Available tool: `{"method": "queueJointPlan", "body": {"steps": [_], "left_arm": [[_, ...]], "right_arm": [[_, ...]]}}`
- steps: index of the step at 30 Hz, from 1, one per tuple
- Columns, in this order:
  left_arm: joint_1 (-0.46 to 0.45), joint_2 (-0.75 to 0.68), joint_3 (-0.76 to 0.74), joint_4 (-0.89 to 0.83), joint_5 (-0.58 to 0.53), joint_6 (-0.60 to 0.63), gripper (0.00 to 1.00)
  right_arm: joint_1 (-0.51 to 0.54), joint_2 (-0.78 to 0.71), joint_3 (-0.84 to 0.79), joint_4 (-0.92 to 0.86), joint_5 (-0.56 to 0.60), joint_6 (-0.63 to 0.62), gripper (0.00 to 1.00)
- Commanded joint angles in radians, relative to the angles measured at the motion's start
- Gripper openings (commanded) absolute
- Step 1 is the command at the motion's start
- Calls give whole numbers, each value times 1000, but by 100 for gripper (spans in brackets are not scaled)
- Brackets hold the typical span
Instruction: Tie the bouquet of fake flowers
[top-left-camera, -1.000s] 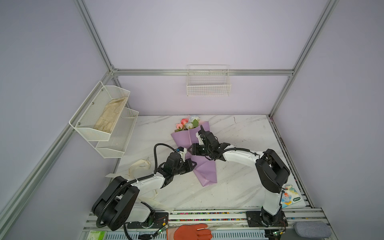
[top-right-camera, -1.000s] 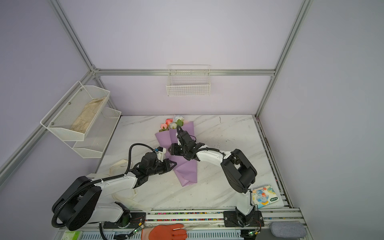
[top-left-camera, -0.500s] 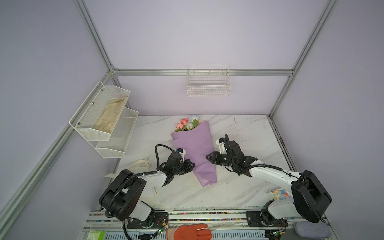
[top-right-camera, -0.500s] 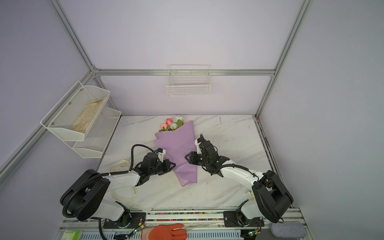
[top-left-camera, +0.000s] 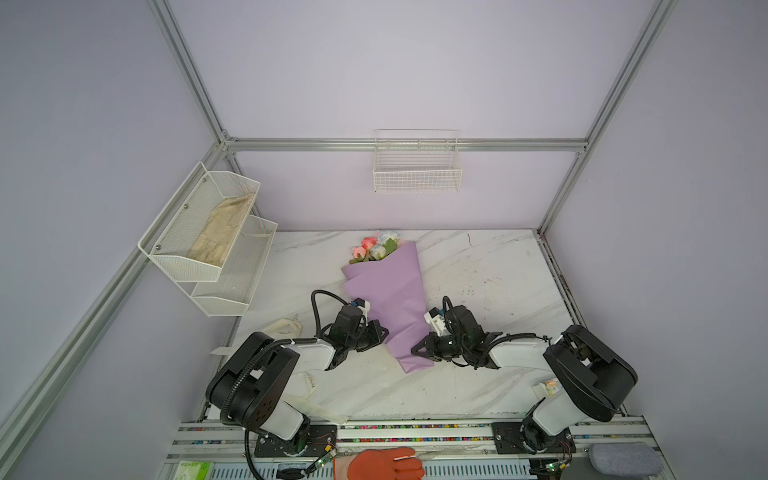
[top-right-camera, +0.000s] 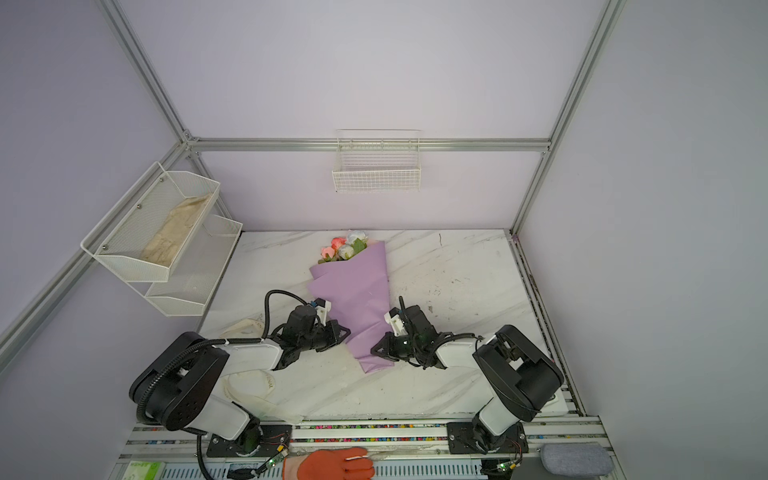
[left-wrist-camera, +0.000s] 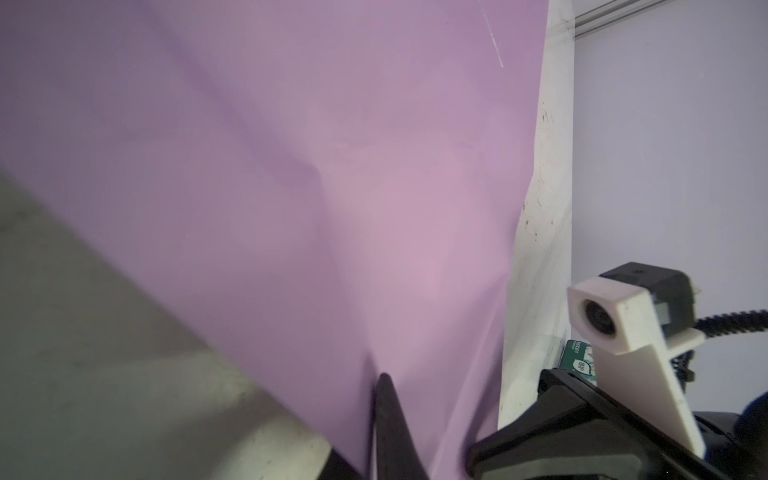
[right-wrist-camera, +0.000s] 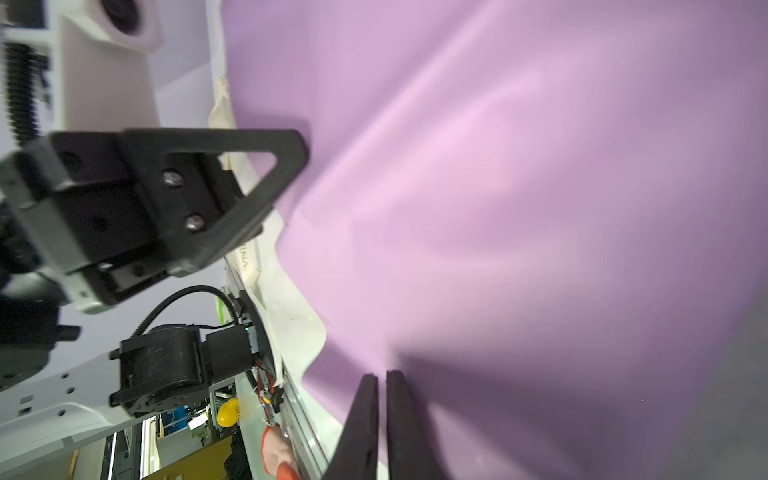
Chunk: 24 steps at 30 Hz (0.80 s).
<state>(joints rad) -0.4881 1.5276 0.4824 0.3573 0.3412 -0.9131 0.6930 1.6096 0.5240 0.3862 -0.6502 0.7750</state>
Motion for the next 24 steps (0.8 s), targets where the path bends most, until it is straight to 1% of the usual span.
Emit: {"method": "queueJointPlan", "body": {"steps": [1, 5, 9, 11, 14, 17, 21, 23, 24], "left_arm": [[17, 14, 57, 29, 17, 41, 8], [27, 44, 84, 37, 48, 60, 8], [31, 53, 93, 28, 44, 66, 8], [33, 51, 94, 31, 55, 66, 8], [33, 46, 100, 34, 73, 63, 9], [32, 41, 104, 30, 84, 59, 10], [34, 25, 104, 13, 73, 62, 10], [34, 28, 104, 11, 75, 62, 10], [34, 30, 105, 12, 78, 62, 10]], "right_arm": [[5, 32, -30, 43, 6, -12, 12], [5, 16, -14, 7, 18, -11, 14], [3, -116, 4, -31, 33, -1, 14], [3, -151, 27, -48, 25, -7, 16], [8, -118, 63, -43, -59, -13, 19], [31, -76, 76, -46, -44, -22, 17], [59, -11, 44, 1, -65, -13, 12], [73, 22, 26, 34, -95, -6, 11], [83, 35, 18, 38, -89, -6, 11]]}}
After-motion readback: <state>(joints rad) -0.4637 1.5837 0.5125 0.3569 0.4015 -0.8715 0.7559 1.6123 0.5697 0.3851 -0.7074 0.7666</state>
